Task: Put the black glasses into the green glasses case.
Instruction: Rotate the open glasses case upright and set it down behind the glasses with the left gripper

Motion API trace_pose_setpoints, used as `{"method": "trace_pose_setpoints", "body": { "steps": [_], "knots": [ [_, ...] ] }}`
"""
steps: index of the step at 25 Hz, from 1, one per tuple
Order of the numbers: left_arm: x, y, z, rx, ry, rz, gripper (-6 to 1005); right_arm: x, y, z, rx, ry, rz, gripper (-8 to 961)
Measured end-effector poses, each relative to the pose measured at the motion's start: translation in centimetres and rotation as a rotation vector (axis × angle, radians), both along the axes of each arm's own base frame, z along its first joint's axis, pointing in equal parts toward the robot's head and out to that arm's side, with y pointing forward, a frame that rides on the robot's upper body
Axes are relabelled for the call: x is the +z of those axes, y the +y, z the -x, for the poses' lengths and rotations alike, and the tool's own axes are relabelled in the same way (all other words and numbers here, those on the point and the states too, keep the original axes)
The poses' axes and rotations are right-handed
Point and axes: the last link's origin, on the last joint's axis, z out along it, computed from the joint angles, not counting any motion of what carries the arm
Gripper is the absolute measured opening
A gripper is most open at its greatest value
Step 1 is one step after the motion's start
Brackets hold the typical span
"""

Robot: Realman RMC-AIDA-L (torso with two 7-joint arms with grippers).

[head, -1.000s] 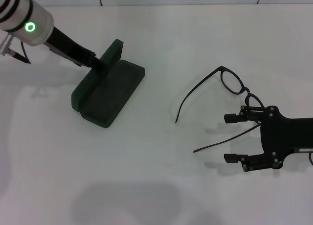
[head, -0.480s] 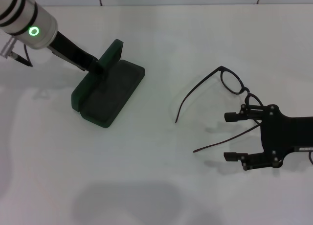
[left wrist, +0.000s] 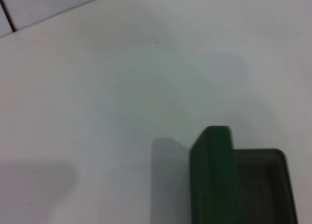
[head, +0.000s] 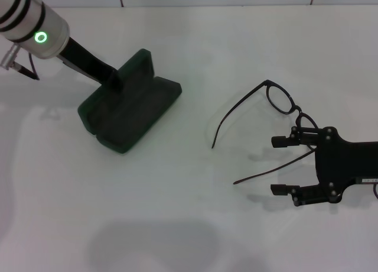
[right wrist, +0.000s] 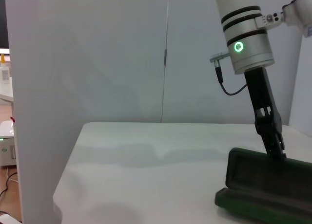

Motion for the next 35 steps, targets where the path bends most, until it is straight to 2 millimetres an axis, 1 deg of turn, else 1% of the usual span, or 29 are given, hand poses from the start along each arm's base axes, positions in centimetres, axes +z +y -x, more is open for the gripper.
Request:
{"method": "trace_pose_setpoints", "body": {
  "steps": [4, 9, 15, 19, 26, 30, 35],
  "knots": [
    [0.1, 0.0, -0.2, -0.02, 0.001, 0.006, 294, 0.0, 0.0, 0.0, -0.001, 0.001, -0.002, 796],
    [0.6, 0.0, -0.9, -0.106, 0.008, 0.003, 207, 0.1, 0.0, 0.0, -0.003, 0.002, -0.004, 796],
    [1.4, 0.0, -2.1, -0.24, 0.028, -0.01, 208, 0.1, 0.0, -0.1, -0.004, 0.005, -0.003, 796],
    [0.7, -0.5, -2.6, -0.44, 0.082, 0.068, 209, 0.2, -0.3, -0.3, -0.009, 0.006, -0.003, 796],
    [-0.4, -0.8, -2.9, -0.662, 0.18, 0.197, 210, 0.1, -0.5, -0.4, -0.011, 0.01, 0.001, 795],
    [-0.9, -1.5, -3.2, -0.756, 0.209, 0.3, 211, 0.0, -0.6, -0.4, -0.012, 0.011, 0.005, 795],
    [-1.6, -2.3, -3.5, -0.815, 0.222, 0.387, 212, 0.0, -0.7, -0.4, -0.014, 0.012, 0.007, 795]
  ]
}}
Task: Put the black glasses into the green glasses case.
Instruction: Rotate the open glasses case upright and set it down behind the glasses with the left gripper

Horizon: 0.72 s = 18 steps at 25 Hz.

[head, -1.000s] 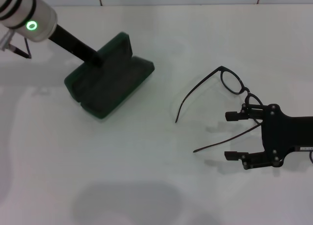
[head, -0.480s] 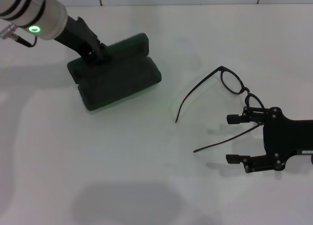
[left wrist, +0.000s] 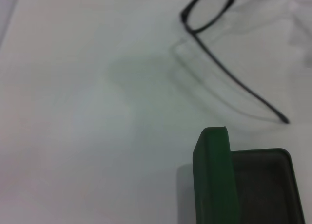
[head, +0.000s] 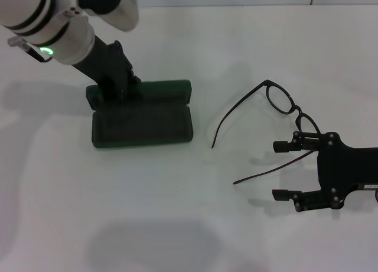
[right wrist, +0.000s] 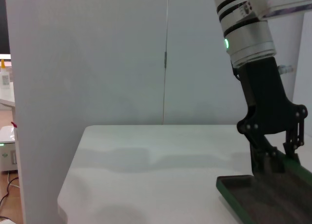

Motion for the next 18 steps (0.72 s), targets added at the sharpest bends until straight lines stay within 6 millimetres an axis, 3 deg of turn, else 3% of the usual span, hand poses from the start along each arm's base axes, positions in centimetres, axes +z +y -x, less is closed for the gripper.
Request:
{"method": "trace_pose_setpoints", "body": {
  "steps": [18],
  "knots": [
    [-1.1, -0.9, -0.6, -0.058, -0.05, 0.077, 215, 0.0, -0.2, -0.2, -0.007, 0.002, 0.005, 795]
  ]
}}
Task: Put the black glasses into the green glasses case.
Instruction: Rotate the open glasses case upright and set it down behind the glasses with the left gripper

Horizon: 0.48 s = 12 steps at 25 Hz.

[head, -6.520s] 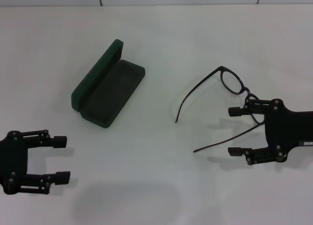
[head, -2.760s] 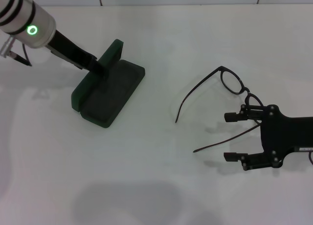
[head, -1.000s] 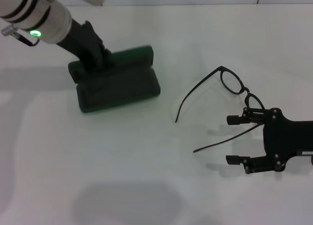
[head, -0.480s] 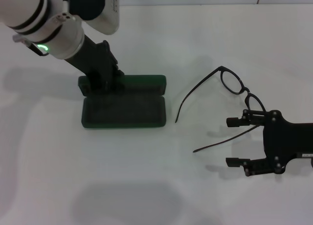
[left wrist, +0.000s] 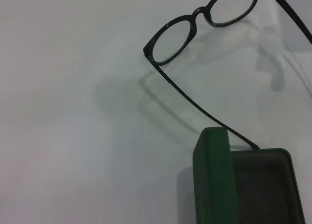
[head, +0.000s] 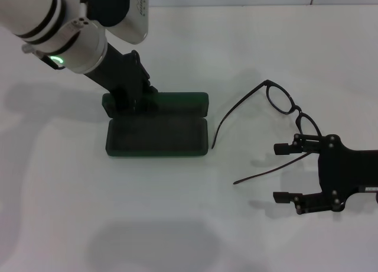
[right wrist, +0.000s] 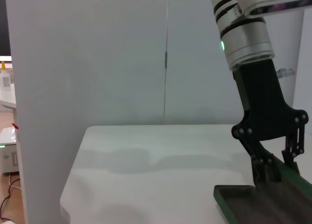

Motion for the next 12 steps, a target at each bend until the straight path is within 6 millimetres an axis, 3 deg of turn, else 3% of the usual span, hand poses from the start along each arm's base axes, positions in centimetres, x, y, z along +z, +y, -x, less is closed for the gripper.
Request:
{"method": "trace_pose_setpoints", "body": {
  "steps": [12],
  "knots": [
    [-0.54, -0.32, 0.06, 0.019, 0.011, 0.006, 217, 0.02, -0.12, 0.07, 0.005, 0.005, 0.007, 795]
  ]
}}
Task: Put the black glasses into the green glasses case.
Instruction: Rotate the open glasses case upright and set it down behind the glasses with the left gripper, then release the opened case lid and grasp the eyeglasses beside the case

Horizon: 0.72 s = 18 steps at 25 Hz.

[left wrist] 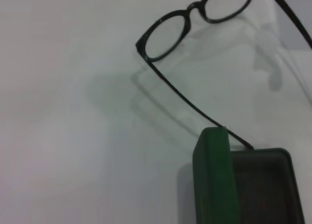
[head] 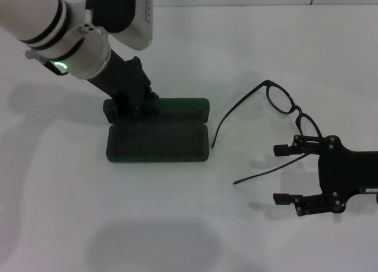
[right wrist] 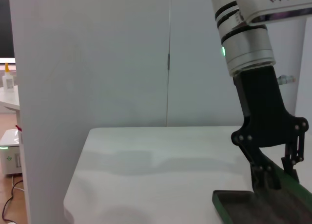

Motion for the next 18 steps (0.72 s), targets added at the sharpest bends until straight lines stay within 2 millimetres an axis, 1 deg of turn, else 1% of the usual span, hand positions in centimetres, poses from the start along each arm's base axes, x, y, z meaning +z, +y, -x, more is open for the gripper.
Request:
{"method": "trace_pose_setpoints", "body": {
  "steps": [9, 14, 18],
  "knots": [
    [0.0, 0.2, 0.0, 0.003, -0.022, -0.026, 219, 0.0, 0.0, 0.0, 0.0, 0.0, 0.0, 794],
    [0.3, 0.2, -0.2, 0.006, -0.042, -0.045, 457, 0.1, 0.0, 0.0, -0.002, 0.003, -0.002, 794],
    [1.1, -0.1, -0.6, 0.041, -0.114, -0.065, 520, 0.1, -0.1, 0.0, -0.003, 0.008, -0.001, 794]
  ]
}}
